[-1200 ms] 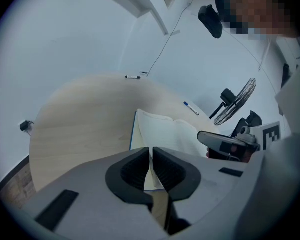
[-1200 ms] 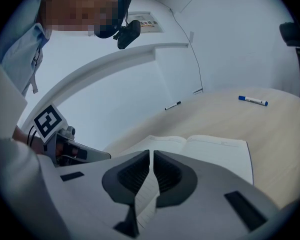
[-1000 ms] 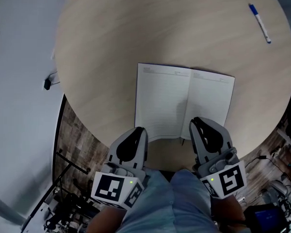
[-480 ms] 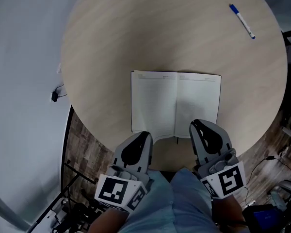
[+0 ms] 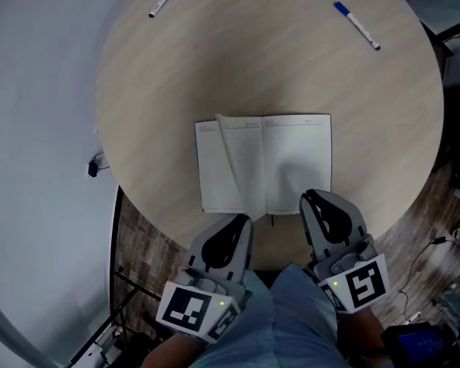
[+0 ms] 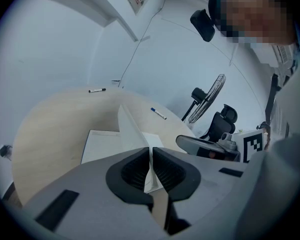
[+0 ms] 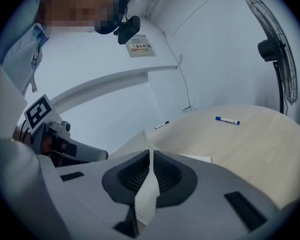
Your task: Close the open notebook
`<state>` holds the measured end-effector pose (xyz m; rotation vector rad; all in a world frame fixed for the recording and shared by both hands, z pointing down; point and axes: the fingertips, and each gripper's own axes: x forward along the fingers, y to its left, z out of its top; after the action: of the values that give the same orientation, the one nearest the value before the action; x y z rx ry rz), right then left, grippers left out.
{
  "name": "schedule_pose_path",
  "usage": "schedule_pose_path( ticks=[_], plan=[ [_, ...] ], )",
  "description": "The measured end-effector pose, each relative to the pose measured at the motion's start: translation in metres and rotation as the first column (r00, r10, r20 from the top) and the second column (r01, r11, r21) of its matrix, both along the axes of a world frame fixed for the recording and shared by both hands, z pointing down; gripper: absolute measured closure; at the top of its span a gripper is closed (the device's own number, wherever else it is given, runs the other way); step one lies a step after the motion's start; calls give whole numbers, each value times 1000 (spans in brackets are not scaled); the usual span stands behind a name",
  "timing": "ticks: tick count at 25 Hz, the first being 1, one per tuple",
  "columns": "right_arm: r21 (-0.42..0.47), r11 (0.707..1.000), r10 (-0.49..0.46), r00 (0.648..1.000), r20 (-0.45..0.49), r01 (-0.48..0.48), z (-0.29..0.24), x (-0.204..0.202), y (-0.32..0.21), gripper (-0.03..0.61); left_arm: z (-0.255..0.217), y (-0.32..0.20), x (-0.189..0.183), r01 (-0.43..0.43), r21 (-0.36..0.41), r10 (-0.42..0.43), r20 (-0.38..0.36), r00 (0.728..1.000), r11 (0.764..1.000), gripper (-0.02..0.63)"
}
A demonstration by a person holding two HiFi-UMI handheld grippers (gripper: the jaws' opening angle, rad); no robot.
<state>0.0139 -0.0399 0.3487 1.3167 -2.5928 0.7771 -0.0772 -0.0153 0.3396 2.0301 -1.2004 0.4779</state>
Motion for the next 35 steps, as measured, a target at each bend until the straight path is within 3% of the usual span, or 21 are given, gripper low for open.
schedule_pose_path(
  ticks=[15, 26, 30, 35],
  plan=[
    [-11, 986, 168, 986, -19, -168, 2, 70, 24, 526, 5, 6, 87, -199, 3, 199, -55, 979, 980, 575],
    [-40, 968, 247, 968, -40, -249, 16, 110, 48, 526, 32, 9, 130, -277, 9, 277, -45, 960, 961, 574],
    [-32, 969, 243, 969, -49, -244, 13, 110, 52, 526, 34, 9, 131, -260, 28, 261, -43, 964, 965, 571],
    [24, 982, 187, 981, -53, -186, -2, 94, 50, 526, 17, 9, 107, -180, 84, 184, -49, 982, 980, 550]
  ],
)
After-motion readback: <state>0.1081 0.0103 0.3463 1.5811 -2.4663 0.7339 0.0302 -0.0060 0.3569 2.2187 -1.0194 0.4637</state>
